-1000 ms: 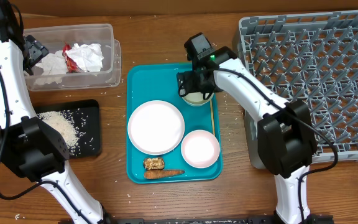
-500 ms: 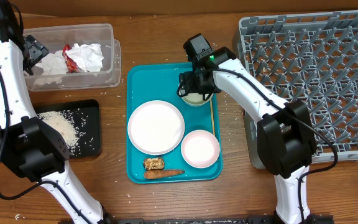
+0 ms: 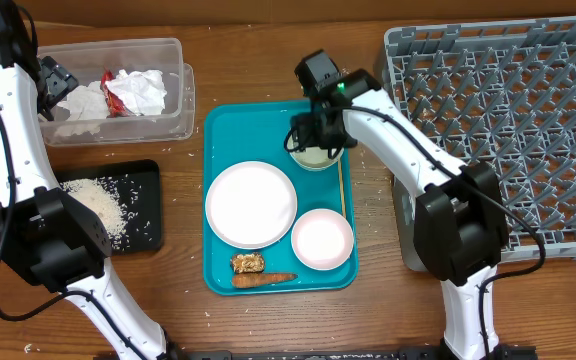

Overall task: Sort waste into correct bins and load items into the dishwasher
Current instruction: 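Grasp the white cup rim with the right gripper and lift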

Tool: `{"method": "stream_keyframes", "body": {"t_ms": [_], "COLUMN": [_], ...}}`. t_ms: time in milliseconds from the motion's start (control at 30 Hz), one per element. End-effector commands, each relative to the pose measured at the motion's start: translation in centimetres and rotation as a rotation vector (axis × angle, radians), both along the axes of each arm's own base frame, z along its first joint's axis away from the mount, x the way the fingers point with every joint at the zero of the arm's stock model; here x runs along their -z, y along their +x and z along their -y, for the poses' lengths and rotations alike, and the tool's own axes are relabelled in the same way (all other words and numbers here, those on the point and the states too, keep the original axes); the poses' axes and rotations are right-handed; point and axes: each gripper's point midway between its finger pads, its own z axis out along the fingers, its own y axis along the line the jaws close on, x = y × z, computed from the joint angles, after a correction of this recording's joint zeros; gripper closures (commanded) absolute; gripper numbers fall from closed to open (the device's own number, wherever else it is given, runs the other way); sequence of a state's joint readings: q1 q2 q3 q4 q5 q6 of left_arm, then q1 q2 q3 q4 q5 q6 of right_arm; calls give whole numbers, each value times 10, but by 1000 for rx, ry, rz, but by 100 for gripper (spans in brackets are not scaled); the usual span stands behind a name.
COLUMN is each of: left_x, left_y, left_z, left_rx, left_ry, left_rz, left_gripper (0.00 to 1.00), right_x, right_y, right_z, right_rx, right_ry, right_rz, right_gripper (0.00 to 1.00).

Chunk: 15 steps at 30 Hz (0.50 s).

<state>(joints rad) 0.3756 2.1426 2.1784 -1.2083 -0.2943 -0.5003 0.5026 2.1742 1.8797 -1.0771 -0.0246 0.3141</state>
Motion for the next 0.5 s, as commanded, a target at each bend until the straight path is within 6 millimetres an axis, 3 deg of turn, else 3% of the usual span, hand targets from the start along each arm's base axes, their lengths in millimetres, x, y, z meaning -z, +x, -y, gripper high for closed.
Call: {"method": "stream_keyframes", "body": {"t_ms": [0, 267, 467], "left_x": [-20, -20, -20], "left_y": [-3, -3, -3], "left_z": [-1, -1, -1], "left_rx": [-21, -21, -21], "left_ry": [11, 11, 11], "left_rz": [49, 49, 49], "left_gripper": [0, 0, 0], "right_x": [-37, -31, -2], "right_y": [23, 15, 4], "right_z": [2, 6, -6], "right_rx": [26, 18, -14], "right_ry": [35, 17, 9], "right_rz": [81, 46, 29], "right_gripper": [27, 16, 15]}}
